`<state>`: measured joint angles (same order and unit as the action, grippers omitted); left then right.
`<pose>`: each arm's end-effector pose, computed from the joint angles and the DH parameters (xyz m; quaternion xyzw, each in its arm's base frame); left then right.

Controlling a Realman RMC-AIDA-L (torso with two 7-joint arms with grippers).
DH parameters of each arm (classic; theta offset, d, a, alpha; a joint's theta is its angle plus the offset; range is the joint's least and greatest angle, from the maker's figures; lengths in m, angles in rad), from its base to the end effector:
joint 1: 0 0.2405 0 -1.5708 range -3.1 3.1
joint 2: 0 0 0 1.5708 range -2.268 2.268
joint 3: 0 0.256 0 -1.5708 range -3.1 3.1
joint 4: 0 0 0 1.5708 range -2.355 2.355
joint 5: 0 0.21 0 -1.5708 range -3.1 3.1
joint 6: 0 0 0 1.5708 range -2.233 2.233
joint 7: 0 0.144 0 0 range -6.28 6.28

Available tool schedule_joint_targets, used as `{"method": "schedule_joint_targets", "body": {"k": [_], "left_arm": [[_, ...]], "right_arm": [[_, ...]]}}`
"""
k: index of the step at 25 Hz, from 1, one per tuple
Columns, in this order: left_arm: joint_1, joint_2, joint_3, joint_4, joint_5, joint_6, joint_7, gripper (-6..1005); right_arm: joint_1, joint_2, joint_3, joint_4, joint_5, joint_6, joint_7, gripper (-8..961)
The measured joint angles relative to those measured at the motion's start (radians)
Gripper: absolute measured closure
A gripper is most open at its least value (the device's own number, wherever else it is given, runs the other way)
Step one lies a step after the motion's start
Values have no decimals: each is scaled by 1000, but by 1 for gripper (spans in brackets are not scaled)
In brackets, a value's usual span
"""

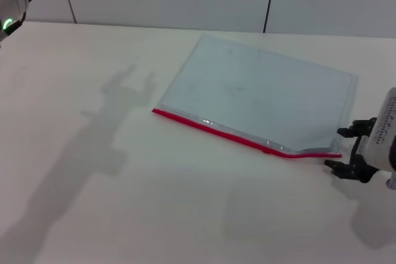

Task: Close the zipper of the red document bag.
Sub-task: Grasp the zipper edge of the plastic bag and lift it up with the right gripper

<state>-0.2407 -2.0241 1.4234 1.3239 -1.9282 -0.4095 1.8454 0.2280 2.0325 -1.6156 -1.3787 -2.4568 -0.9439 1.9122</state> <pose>-0.1967 0.3993 0.0970 -0.7794 -0.1298 -0.2547 0.5575 0.2517 0.3338 -0.0150 -0.9477 0.0466 -0.1477 0.2791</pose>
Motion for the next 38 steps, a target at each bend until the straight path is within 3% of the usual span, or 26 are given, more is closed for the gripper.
{"method": "schedule_joint_targets", "body": {"k": [18, 29, 38], "left_arm": [[-3, -1, 0, 8, 0, -5, -2, 505], [-2, -2, 7, 16, 0, -9, -2, 504], [1, -2, 9, 21, 0, -9, -1, 504]], "right_arm": [[45, -1, -48, 28, -18, 36, 37, 281], [116, -5, -39, 128, -19, 38, 42, 284], [129, -5, -20, 137, -19, 47, 42, 284]]}}
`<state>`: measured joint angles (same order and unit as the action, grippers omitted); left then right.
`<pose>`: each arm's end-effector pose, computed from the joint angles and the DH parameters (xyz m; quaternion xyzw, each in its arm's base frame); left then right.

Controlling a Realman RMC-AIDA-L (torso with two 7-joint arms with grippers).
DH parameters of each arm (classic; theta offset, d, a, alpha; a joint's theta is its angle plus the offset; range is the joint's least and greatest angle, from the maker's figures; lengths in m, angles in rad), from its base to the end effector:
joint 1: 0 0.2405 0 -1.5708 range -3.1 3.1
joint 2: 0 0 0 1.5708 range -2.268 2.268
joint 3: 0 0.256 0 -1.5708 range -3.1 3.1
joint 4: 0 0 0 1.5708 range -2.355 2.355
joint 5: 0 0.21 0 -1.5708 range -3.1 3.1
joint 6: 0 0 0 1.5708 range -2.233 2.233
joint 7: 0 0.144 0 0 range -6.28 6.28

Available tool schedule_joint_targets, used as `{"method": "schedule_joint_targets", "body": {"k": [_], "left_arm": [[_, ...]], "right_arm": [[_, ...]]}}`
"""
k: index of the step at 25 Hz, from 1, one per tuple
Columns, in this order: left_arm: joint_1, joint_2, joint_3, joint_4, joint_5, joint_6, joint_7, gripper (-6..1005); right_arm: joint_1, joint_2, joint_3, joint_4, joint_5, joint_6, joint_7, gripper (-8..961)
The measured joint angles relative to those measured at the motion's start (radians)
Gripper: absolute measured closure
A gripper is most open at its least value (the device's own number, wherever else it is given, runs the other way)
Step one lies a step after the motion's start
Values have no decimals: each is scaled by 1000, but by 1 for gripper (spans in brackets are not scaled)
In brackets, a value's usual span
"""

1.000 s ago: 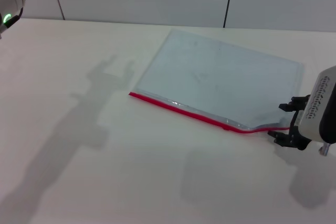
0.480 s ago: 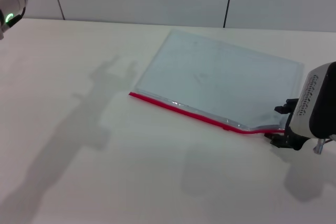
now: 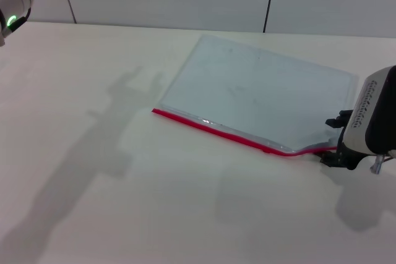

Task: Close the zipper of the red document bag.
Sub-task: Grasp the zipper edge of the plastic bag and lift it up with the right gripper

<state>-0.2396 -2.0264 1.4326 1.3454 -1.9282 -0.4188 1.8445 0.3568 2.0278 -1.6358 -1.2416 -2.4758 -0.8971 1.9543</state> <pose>-0.1880 0.3978 0.0960 -0.7826 -0.1194 -0.2625 0.5517 0.2443 0.3579 -0.0293 -0.9481 0.0396 -0.1592 0.2726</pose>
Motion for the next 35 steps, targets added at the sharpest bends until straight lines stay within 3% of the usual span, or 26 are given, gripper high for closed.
{"method": "schedule_joint_targets", "body": {"k": [20, 35], "left_arm": [[0, 0, 2, 3, 0, -1, 0, 503], [2, 0, 11, 16, 0, -2, -1, 502]], "right_arm": [[37, 0, -9, 18, -28, -2, 49, 398], [90, 1, -15, 75, -51, -6, 106, 427]]}}
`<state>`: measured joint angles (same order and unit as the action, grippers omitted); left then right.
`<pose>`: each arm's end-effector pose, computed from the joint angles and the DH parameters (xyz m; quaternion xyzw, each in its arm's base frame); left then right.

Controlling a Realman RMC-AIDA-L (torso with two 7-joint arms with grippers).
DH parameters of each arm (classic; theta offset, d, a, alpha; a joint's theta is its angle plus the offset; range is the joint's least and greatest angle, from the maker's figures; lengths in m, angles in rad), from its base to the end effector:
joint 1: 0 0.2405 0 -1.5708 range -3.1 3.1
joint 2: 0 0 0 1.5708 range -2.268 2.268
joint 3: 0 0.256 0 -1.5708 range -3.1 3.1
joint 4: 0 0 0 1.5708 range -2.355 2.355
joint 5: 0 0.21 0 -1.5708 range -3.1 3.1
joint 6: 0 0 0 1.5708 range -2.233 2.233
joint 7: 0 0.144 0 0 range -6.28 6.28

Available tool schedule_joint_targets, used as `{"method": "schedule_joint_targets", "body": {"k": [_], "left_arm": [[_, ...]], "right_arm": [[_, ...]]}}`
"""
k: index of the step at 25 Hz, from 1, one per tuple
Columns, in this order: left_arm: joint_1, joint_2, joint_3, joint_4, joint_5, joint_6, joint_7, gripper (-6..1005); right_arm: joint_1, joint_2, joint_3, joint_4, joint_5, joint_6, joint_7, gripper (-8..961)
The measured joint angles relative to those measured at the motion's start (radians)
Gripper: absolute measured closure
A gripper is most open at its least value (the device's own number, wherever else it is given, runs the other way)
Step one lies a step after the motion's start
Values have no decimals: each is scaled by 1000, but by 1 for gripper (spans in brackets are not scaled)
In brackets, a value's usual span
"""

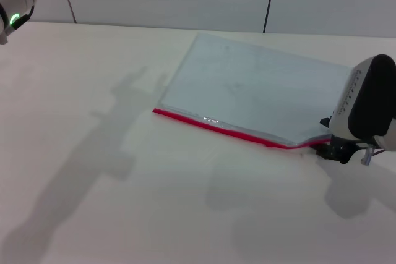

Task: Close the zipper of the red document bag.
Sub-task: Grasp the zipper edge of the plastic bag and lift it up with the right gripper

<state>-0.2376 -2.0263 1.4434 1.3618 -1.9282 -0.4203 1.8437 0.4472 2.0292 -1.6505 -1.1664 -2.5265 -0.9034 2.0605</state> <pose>-0.1821 0.3966 0.0951 -0.7848 -0.1121 -0.2665 0.5481 0.2367 0.3716 -0.0378 -0.9459 0.0589 -0.1750 0.2667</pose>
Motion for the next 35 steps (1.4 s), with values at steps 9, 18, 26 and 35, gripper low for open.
{"method": "schedule_joint_targets", "body": {"k": [9, 18, 26, 35], "left_arm": [[0, 0, 0, 7, 0, 0, 0, 502], [0, 0, 1, 6, 0, 0, 3, 501], [-2, 5, 16, 11, 32, -3, -60, 501], [-84, 15, 0, 48, 439, -208, -438, 500]], "right_arm": [[18, -2, 14, 0, 0, -1, 52, 590], [24, 1, 4, -8, -84, 10, 127, 771], [-62, 3, -10, -186, -92, 0, 152, 828], [-133, 2, -25, -354, -90, -27, 169, 903]]}}
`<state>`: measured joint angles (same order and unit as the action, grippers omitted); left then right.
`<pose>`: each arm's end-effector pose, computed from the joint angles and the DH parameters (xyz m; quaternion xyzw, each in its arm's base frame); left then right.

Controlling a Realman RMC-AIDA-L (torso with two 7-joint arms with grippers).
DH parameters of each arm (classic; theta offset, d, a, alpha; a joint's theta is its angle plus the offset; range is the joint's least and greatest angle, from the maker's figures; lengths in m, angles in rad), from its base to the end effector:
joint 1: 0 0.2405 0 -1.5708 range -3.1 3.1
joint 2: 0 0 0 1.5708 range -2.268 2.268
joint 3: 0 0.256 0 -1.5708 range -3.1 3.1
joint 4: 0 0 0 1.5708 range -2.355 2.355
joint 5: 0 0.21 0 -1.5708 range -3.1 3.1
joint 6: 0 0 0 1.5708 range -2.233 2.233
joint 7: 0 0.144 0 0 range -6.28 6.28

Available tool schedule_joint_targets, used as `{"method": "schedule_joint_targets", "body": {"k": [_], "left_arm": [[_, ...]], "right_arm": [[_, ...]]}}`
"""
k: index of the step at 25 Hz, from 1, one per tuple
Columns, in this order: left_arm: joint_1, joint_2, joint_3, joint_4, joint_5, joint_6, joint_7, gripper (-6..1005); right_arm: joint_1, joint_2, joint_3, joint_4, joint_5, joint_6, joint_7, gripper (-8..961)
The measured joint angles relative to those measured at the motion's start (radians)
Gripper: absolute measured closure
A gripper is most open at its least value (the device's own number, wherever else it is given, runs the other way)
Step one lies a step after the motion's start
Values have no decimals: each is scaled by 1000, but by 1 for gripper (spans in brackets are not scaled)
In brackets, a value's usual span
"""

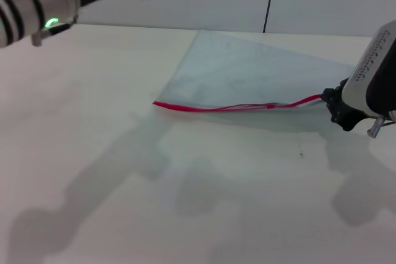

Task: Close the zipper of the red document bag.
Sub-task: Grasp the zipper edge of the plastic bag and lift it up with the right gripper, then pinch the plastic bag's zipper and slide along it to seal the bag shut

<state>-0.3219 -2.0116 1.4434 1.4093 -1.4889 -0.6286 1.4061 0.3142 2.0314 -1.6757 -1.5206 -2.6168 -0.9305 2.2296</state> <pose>-0.1490 0.3968 0.0672 -0.8634 -0.0993 -0.2320 0.4368 0.1911 0.3597 -0.0031 -0.9291 0.0524 -0.1218 0.3451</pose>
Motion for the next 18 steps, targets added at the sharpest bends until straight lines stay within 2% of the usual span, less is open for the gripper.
{"method": "schedule_joint_targets", "body": {"k": [1, 2, 8, 14, 18], "left_arm": [[0, 0, 0, 0, 0, 0, 0, 500], [-46, 4, -12, 0, 128, -88, -104, 500], [-140, 5, -47, -6, 314, -295, -201, 500], [-237, 5, -137, -60, 347, -509, -208, 499], [-279, 9, -147, -74, 393, -576, -214, 499]], "right_arm": [[-2, 0, -3, -7, 2, -1, 0, 913], [-2, 1, -6, -12, 4, -2, 1, 922], [-8, 1, -12, -44, 8, -11, 3, 942], [-30, 1, -13, -119, 9, -20, 13, 941], [-32, 1, -13, -135, 9, -33, 17, 941]]}}
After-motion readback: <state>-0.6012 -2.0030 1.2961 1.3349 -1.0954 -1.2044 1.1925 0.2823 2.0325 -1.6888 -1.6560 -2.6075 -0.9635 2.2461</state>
